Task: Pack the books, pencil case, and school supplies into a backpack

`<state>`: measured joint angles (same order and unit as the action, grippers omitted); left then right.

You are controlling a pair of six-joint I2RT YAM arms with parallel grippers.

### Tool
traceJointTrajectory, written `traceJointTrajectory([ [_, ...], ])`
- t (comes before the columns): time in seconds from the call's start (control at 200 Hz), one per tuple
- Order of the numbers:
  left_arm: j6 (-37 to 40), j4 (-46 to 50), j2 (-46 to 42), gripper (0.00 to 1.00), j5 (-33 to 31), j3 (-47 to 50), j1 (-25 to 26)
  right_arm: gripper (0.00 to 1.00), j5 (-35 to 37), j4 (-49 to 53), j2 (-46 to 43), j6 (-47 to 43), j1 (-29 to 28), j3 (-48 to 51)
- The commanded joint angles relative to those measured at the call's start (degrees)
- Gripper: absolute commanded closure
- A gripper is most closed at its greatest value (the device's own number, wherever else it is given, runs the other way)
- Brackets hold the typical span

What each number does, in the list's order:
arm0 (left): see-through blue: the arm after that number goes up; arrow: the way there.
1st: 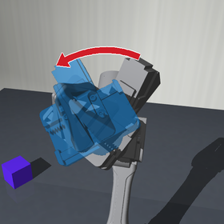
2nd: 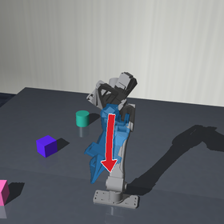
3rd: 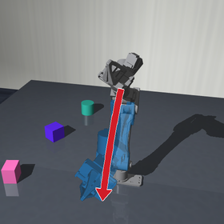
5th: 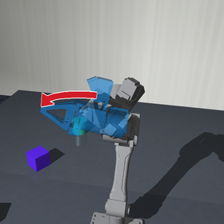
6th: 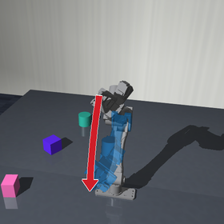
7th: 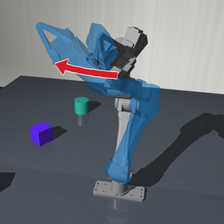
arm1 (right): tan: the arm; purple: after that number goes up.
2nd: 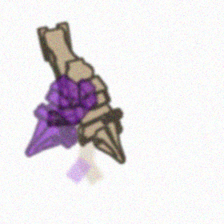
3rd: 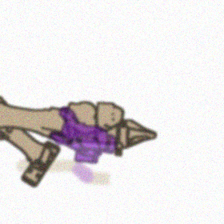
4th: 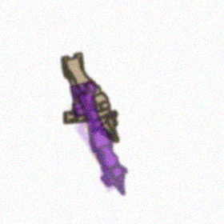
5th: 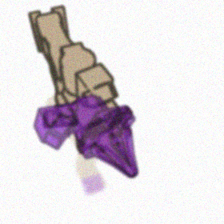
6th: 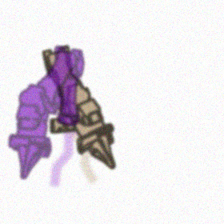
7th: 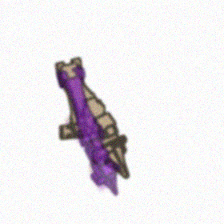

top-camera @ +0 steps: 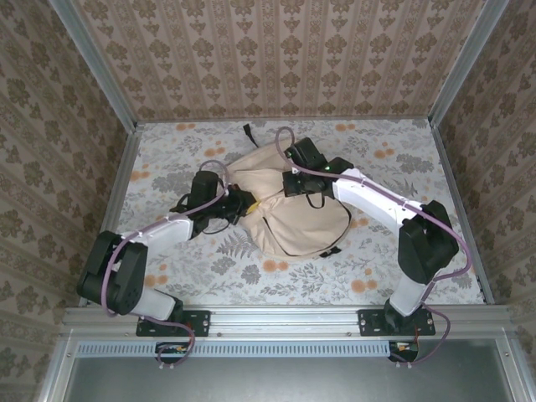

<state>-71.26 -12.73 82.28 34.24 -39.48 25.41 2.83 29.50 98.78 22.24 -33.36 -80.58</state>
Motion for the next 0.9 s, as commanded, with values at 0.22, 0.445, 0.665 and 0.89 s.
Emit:
traceJointTrajectory([
  [0.22, 5.37, 10.42, -2.49, 1.00, -2.85, 0.24, -3.59, 1.00, 9.07, 0.55, -4.33, -0.43, 3.45, 0.71],
  [0.445, 6.77, 12.97, -3.37, 1.00, -3.22, 0.03, -4.60, 1.00, 15.05, 2.53, -4.41, 1.97, 4.58, 1.18],
  [0.665, 8.06, 14.88, -4.65, 1.00, -3.58, 0.71, -6.21, 1.00, 14.62, 1.57, -2.62, 3.49, 8.56, 2.97],
  [0.89, 8.94, 15.55, -4.25, 1.00, -3.40, 0.47, -6.86, 1.00, 15.72, 3.20, 2.45, 5.90, 12.42, 1.30],
])
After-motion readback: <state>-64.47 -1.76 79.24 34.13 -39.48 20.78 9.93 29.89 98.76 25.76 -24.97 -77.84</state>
